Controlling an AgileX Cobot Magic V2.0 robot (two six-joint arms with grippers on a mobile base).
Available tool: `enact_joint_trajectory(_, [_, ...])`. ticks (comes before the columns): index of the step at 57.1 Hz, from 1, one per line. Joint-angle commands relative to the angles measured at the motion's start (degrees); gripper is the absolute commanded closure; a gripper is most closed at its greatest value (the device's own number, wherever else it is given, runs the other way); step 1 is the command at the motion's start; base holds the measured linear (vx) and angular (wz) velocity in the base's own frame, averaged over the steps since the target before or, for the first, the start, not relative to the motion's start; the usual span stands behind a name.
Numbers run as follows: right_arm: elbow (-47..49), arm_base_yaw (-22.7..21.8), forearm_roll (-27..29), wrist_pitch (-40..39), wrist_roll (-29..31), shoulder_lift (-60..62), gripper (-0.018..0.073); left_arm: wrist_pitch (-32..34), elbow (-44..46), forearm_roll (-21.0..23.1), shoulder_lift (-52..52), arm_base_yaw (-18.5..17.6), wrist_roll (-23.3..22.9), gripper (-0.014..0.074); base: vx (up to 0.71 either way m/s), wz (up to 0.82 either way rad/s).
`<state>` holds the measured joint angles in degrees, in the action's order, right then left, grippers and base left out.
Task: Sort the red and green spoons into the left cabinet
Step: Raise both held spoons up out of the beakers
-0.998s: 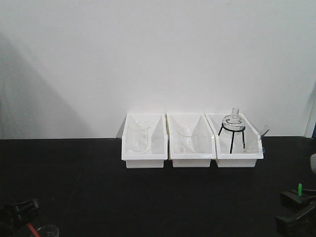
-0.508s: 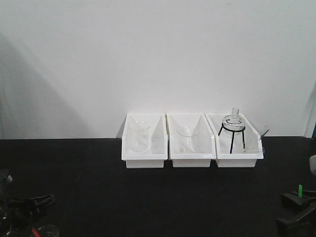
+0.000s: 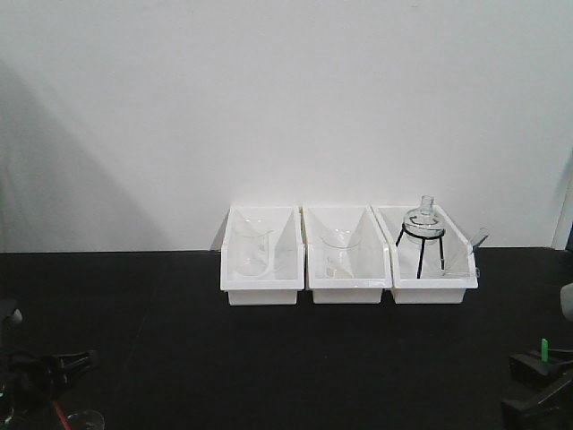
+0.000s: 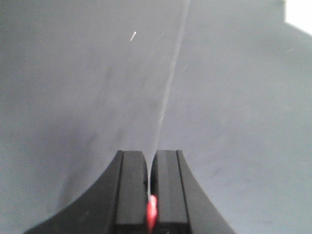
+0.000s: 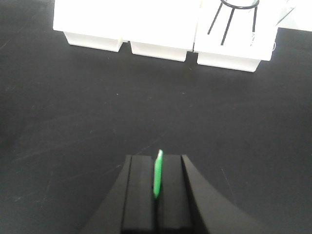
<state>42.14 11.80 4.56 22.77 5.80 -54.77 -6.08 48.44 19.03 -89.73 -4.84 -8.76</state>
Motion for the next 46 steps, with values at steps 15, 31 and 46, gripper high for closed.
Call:
enact_joint_trajectory(15, [1.9,0.0,-0.4,-4.7,0.1,0.7,0.0564,-1.8,1.7,0.3,20.9,-0.3,18.3,0.0603,0.00,0.00])
enact_joint_trajectory(31, [1.9,0.1,1.2,-2.7,0.2,2.4,0.0564,-9.1,-1.0,0.3,37.4,-0.3,23.7,0.0602,0.00,0.00])
enact_joint_trajectory(46, [-4.9,0.1,4.2,-5.9,4.8,14.4,0.0564,-7.9,-13.0,0.3,54.6,-0.3,27.5,0.0601,0.00,0.00])
